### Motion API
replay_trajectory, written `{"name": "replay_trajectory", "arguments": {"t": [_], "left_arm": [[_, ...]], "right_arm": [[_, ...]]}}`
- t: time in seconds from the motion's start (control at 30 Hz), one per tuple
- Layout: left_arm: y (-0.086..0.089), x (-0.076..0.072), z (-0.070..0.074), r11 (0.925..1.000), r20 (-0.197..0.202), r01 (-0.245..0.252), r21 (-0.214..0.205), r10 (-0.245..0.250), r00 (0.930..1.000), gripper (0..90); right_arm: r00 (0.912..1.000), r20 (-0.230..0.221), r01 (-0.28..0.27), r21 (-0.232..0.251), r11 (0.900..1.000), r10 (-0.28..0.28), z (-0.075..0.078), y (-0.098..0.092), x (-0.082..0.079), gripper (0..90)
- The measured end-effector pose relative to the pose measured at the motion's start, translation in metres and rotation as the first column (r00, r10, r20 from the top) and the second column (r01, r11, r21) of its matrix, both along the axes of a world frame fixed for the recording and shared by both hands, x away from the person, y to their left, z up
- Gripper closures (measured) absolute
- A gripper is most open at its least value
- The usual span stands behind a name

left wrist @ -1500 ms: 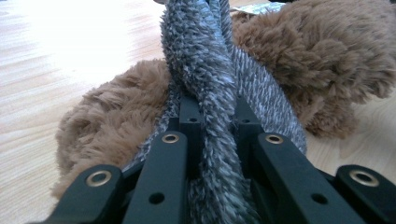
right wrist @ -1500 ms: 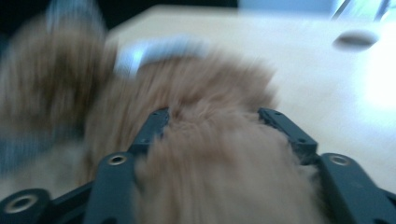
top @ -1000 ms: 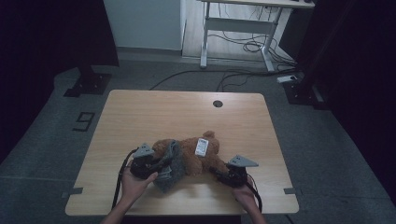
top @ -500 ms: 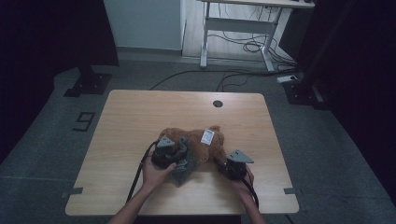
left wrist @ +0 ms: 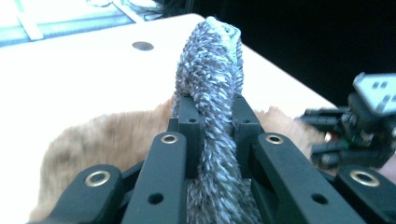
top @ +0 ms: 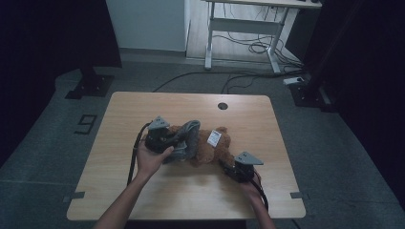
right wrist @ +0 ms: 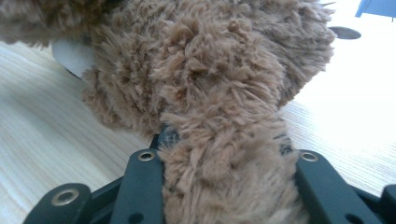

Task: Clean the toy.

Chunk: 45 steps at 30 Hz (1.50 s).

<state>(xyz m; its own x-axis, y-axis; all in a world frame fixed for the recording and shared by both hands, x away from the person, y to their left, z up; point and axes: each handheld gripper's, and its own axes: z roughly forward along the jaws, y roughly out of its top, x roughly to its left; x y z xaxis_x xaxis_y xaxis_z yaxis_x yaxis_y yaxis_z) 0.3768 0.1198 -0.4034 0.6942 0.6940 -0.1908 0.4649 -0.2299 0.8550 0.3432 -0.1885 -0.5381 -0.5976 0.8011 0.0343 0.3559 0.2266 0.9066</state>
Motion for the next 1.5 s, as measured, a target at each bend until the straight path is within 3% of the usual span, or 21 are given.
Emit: {"name": "replay_trajectory", "arguments": {"t": [0.13,0.23,0.3,0.4,0.5,0.57,0.63,0.67,0.77,0.87,1.0,1.07,1.13,1.27,1.37,1.5], "left_arm": [[-0.03,0.012,0.016,0.9983,0.011,0.039,0.042,-0.04,0.9991,78.2],[-0.054,0.02,0.02,0.9959,0.0,0.074,0.052,-0.075,0.9972,78.1],[-0.077,0.022,0.019,0.9907,-0.001,0.104,0.088,-0.104,0.9946,78.1],[-0.103,0.025,0.006,0.9787,-0.037,0.141,0.149,-0.137,0.9898,78.0],[-0.121,0.031,-0.022,0.9669,-0.104,0.158,0.201,-0.139,0.9848,77.9],[-0.121,0.03,-0.034,0.9707,-0.098,0.142,0.194,-0.124,0.9874,78.1],[-0.115,0.027,-0.034,0.9748,-0.092,0.132,0.179,-0.117,0.9889,78.3],[-0.111,0.025,-0.033,0.9734,-0.083,0.128,0.19,-0.114,0.99,78.4],[-0.096,0.021,-0.031,0.9672,-0.05,0.083,0.24,-0.073,0.9961,78.4],[-0.074,0.021,-0.034,0.9562,-0.028,0.029,0.291,-0.022,0.9994,78.4],[-0.032,0.02,-0.037,0.9587,-0.028,-0.039,0.282,0.049,0.9984,78.3],[-0.01,0.019,-0.043,0.9724,-0.062,-0.044,0.229,0.06,0.9963,78.2],[0.008,0.015,-0.045,0.9796,-0.067,-0.061,0.191,0.075,0.9949,78.3],[0.027,0.011,-0.043,0.9786,-0.051,-0.101,0.18,0.112,0.9924,78.3],[0.043,0.011,-0.045,0.9788,-0.07,-0.126,0.162,0.139,0.9879,78.3],[0.057,0.009,-0.051,0.9695,-0.062,-0.169,0.177,0.183,0.9812,78.2]], "right_arm": [[0.9998,0.004,-0.018,0.007,0.9998,0.018,-0.001,-0.001,-0.002,62.6],[0.9997,0.006,-0.025,0.015,0.9996,0.025,-0.002,-0.002,-0.002,62.6],[0.9996,0.005,-0.028,0.014,0.9995,0.028,-0.002,-0.002,-0.002,62.6],[0.9995,0.007,-0.032,0.015,0.9994,0.032,-0.002,-0.002,-0.002,62.6],[0.9995,0.011,-0.029,0.011,0.9995,0.029,-0.002,-0.002,-0.003,62.6],[0.9995,0.015,-0.028,-0.009,0.9996,0.028,-0.003,-0.001,-0.004,62.5],[0.9994,0.015,-0.031,-0.011,0.9995,0.031,-0.003,-0.001,-0.004,62.5],[0.9993,0.015,-0.034,-0.007,0.9994,0.034,-0.003,-0.001,-0.005,62.5],[0.9991,0.012,-0.04,-0.004,0.9992,0.04,-0.003,-0.002,-0.005,62.5],[0.9991,0.003,-0.042,0.007,0.9991,0.042,-0.003,-0.003,-0.005,62.5],[0.9986,-0.001,-0.053,0.002,0.9986,0.053,-0.004,-0.003,-0.006,62.5],[0.9982,-0.006,-0.06,0.004,0.9982,0.06,-0.004,-0.003,-0.006,62.5],[0.9974,-0.005,-0.072,-0.005,0.9974,0.072,-0.004,0.0,-0.006,62.4],[0.9973,-0.005,-0.073,-0.014,0.9972,0.073,-0.006,0.004,-0.007,62.4],[0.9974,-0.009,-0.072,-0.004,0.9974,0.072,-0.006,0.003,-0.007,62.4],[0.9975,-0.01,-0.07,-0.001,0.9976,0.07,-0.006,0.003,-0.007,62.1]]}}
